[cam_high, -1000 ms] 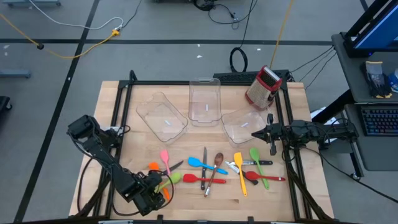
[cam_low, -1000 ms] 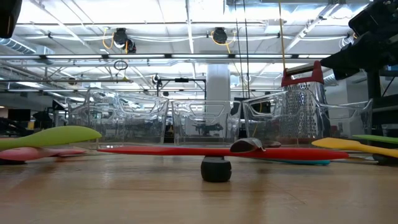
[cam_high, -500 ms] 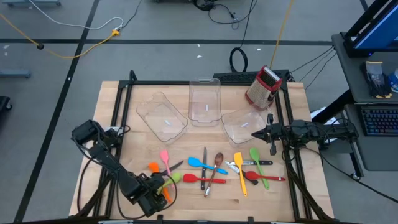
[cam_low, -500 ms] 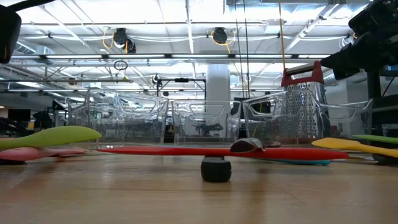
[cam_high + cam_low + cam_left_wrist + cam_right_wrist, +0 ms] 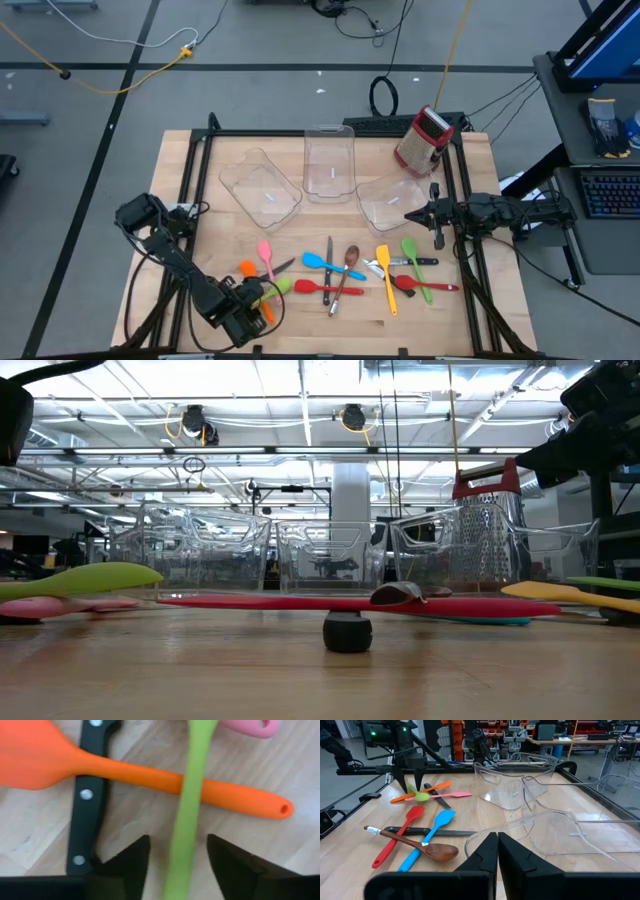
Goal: Pick & Place Kitchen Items
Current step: Put the green serving spoon into the left bin
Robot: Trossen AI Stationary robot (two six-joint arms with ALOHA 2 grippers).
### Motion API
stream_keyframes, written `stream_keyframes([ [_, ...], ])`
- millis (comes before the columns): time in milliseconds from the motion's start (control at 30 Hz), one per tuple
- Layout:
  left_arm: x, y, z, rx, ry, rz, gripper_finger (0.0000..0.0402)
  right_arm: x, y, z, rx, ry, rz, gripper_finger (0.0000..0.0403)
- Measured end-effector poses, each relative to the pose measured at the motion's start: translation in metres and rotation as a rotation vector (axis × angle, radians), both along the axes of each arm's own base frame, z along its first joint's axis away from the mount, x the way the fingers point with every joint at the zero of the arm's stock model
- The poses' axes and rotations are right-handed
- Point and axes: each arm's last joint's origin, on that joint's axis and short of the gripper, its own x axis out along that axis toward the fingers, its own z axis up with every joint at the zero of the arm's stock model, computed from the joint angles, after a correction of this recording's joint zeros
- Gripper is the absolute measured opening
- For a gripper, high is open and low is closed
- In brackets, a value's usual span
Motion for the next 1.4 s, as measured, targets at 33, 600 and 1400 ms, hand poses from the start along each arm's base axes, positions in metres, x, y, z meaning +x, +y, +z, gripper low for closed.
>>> stream_keyframes([
  [33, 0.000, 0.000, 0.000, 0.004, 0.004, 0.002, 0.0164, 0.000, 0.000, 0.000, 0.000, 0.000, 0.000, 0.0008],
  [600, -0.001, 0.001, 0.000, -0.013, 0.027, 0.047, 0.0038, 0.000, 0.000, 0.000, 0.009, 0.000, -0.001, 0.0008],
  [1400, -0.006, 0.008, 0.058, -0.147, -0.186, 0.075, 0.0041, 0.000, 0.000, 0.000, 0.008, 0.000, -0.001, 0.0008],
])
